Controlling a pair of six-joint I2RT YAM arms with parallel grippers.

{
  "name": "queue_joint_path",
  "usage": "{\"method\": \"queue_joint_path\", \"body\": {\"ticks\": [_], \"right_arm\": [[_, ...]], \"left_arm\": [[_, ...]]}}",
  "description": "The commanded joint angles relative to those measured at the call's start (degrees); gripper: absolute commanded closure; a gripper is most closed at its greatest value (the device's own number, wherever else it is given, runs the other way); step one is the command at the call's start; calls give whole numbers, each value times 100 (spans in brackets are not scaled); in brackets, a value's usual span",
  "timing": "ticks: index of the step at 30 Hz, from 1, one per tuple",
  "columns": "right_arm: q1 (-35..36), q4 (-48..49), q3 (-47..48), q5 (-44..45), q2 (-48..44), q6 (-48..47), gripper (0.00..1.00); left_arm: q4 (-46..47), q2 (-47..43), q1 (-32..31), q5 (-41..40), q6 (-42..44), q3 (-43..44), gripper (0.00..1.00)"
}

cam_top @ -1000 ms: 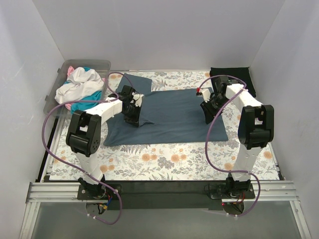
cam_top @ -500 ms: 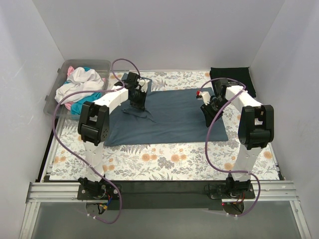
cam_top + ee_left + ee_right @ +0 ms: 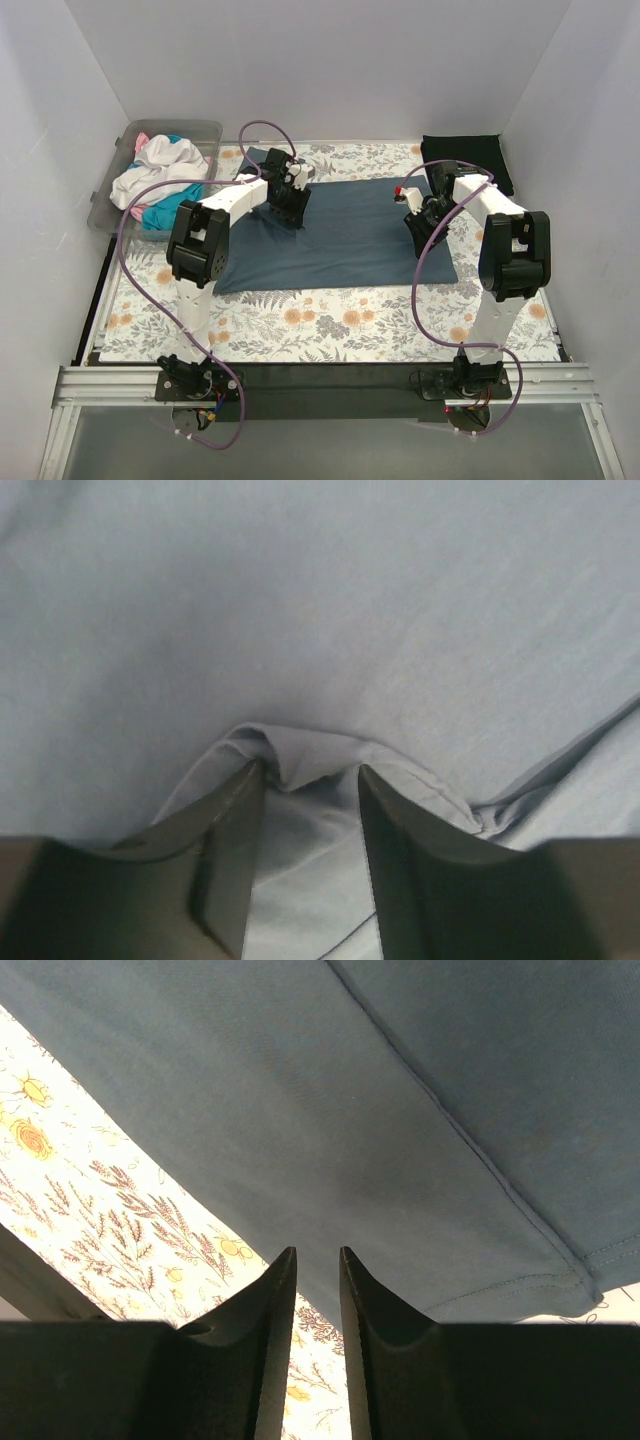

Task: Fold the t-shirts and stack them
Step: Fold the tshirt

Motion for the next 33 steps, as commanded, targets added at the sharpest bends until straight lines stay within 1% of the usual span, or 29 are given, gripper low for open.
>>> {"method": "queue_joint_path", "body": {"ticks": [1,3,4,5,6,8,9,10,12,13,14,16,22,26,33], "right_arm": [[-24,-15,-9,-115,-218,-33,71],[-15,-14,26,-133,-192,-7,71],[-24,-6,35,-133,-166,2,71],[-24,-14,44,-133,-165,11,71],[-24,-14,62,-133,-157,20,72],[-24,-14,71,-133,-183,20,71],[-15,-14,62,-107,-200,20,72],[-15,-14,53,-107,-209,11,71],[-24,-14,36,-72,-227,2,71],[-15,-14,18,-54,-227,2,71],[-24,-14,18,-54,-227,-6,71],[-24,-6,18,-72,-227,-6,71],[-24,-14,53,-72,-192,-6,70],[-24,-6,27,-63,-209,-15,70],[-33,-6,0,-45,-174,-33,71]], "left_arm": [[415,-624,-8,234,124,8,62],[434,-625,-8,489,71,157,76],[434,-564,-8,577,62,219,81],[416,-529,-8,700,71,341,84],[416,-502,-26,692,80,386,89],[416,-432,-34,675,80,439,95],[408,-432,-26,640,71,465,95],[407,-414,-26,631,54,465,92],[364,-414,-26,552,-25,448,82],[355,-423,-26,491,-78,422,69],[337,-431,-34,446,-183,404,65],[320,-414,-34,209,-298,386,60],[302,-212,-87,-317,-342,404,58],[293,-116,-114,-389,-333,430,59],[293,-36,-158,-266,-281,439,59]]}}
